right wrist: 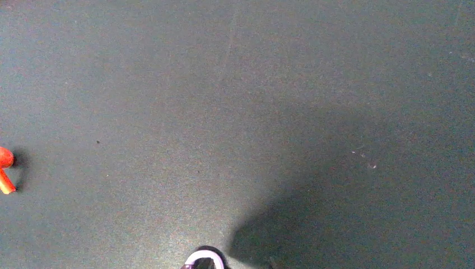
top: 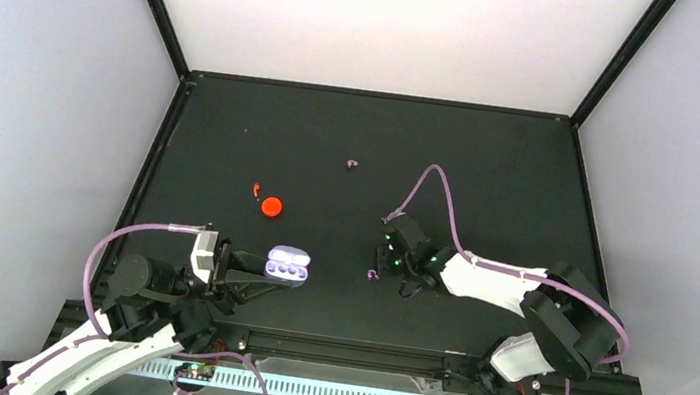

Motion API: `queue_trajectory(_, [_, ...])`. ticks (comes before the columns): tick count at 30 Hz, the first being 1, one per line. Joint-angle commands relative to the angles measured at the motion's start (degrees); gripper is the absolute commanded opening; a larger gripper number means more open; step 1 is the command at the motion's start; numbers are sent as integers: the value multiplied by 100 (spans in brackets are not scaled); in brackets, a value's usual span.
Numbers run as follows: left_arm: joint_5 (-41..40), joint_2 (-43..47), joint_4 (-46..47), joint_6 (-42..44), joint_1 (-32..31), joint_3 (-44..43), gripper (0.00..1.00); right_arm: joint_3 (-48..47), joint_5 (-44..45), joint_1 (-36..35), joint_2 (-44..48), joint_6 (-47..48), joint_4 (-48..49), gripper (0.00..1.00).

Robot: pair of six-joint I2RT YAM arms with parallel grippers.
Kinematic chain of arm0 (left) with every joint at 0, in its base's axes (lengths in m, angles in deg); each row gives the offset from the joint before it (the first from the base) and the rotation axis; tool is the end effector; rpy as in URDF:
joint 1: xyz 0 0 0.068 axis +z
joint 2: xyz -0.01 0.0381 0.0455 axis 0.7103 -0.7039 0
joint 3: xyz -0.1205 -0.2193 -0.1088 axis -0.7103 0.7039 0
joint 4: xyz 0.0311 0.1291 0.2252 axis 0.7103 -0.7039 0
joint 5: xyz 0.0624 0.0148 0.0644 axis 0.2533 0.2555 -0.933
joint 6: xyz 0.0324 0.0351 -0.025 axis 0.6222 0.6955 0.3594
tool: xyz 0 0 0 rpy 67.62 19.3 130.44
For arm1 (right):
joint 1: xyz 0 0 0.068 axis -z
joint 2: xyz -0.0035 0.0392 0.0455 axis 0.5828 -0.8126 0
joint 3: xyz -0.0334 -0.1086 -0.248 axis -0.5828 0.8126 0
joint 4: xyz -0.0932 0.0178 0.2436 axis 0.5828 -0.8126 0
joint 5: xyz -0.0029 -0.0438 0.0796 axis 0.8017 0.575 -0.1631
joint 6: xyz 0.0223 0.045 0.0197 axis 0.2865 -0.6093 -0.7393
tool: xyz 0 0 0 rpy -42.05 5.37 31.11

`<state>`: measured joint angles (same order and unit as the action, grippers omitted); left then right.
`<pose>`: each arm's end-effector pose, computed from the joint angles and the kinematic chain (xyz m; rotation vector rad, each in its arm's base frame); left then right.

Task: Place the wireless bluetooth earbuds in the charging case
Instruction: Pick up the earbud from the center of the board.

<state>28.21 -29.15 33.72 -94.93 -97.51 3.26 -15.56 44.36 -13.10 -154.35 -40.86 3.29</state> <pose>0.0317 -0.0660 0.3053 0.7254 1.1395 -1.4149 0.1773 0.1994 0.1464 -0.2953 2.5907 0.5006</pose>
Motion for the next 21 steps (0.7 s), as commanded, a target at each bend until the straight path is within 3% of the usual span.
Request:
queue_trajectory(1, [-72,95,-43,-10,-31,41,2,-104,25,29,-54,1,-100,25])
queue_trajectory(21, [-82,133,-66,-10,-31,74,2,-429,108,-242,-455,81,-612,24])
